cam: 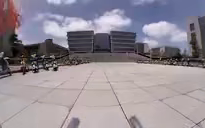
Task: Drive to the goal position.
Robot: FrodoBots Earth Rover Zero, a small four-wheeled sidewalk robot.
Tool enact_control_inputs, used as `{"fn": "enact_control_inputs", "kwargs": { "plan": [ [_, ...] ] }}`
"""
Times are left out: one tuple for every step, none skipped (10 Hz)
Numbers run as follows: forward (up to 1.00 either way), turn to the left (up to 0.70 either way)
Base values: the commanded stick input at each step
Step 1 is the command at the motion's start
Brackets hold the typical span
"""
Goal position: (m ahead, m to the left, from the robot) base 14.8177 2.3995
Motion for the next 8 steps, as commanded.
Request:
{"fn": "enact_control_inputs", "kwargs": {
  "plan": [
    [0.70,0.00],
    [0.70,0.00],
    [0.70,0.00],
    [0.70,0.00],
    [0.70,0.00],
    [0.70,0.00],
    [0.70,0.00],
    [0.70,0.00]
  ]
}}
